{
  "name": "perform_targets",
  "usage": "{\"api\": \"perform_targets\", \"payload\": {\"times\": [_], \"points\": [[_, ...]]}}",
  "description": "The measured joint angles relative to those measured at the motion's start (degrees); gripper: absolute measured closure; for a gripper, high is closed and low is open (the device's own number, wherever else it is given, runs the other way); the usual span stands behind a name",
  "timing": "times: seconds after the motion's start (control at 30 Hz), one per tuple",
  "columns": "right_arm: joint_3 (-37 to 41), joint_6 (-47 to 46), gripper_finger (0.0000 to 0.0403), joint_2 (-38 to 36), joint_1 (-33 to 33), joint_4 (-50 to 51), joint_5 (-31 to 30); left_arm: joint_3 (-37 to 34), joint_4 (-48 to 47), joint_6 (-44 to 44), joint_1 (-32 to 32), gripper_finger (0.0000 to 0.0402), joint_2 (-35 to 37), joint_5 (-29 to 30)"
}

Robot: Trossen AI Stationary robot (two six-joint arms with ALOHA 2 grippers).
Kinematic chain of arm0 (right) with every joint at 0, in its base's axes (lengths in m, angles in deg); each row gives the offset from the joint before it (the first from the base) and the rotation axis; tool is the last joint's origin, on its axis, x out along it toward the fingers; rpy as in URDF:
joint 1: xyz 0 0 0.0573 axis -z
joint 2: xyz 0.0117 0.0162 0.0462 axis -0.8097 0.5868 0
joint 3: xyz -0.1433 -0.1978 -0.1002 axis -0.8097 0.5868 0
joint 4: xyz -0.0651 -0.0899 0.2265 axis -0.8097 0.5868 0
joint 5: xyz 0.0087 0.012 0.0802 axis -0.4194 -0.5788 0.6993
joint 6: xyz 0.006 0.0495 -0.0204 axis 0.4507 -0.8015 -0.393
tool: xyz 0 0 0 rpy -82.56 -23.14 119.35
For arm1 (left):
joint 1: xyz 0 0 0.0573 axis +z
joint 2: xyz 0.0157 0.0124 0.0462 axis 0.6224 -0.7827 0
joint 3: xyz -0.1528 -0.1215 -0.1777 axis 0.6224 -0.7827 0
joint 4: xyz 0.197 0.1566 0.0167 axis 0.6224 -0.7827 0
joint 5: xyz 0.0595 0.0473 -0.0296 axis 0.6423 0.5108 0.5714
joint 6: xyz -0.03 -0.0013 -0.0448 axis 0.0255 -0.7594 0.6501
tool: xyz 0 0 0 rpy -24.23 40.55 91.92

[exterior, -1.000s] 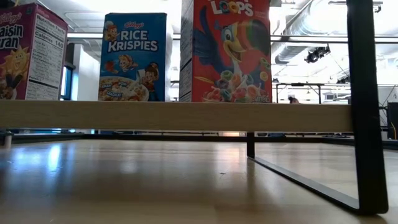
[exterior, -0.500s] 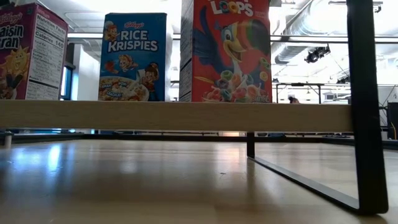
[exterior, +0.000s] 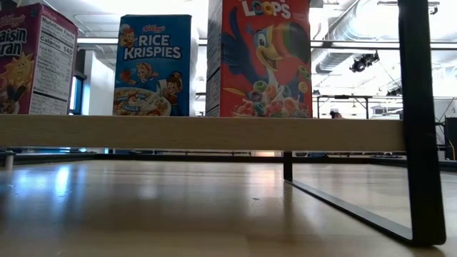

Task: Stack cereal on shelf
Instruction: Put the purple cereal box on the shelf

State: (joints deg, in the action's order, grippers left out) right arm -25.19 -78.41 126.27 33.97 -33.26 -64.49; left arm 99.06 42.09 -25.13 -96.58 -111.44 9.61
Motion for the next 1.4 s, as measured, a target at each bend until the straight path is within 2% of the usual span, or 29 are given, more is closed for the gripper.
{"api": "perform_targets", "payload": {"times": [0.13,0.27,0.53,0.77,1.2,1.4], "points": [[-6.96,7.18,0.0162,4.67,-0.02,5.65,2.9,0.0,-0.25,0.07,0.92,0.0284,0.0,-0.09],[-9.67,10.57,0.0162,6.46,-0.02,5.84,5.62,0.0,-0.3,0.21,2.1,0.0284,0.0,-0.11],[-6.49,12.79,0.0162,6.72,0.22,5.97,4.4,0.0,-0.47,1.37,3.88,0.0284,0.0,-0.11],[-5.99,12.41,0.0162,7.16,0.12,4.83,4.95,0.02,-0.79,-1.92,5.63,0.0284,-0.53,-0.33],[-5.92,9.81,0.0163,11.31,-0.09,1.96,8.06,0.02,-0.39,-3.8,9.34,0.0284,-0.5,-6.95],[-5.92,9.59,0.0196,11.31,-0.09,2.05,7.93,0.02,0.13,-3.98,9.34,0.0284,-0.5,-7.16]]}}
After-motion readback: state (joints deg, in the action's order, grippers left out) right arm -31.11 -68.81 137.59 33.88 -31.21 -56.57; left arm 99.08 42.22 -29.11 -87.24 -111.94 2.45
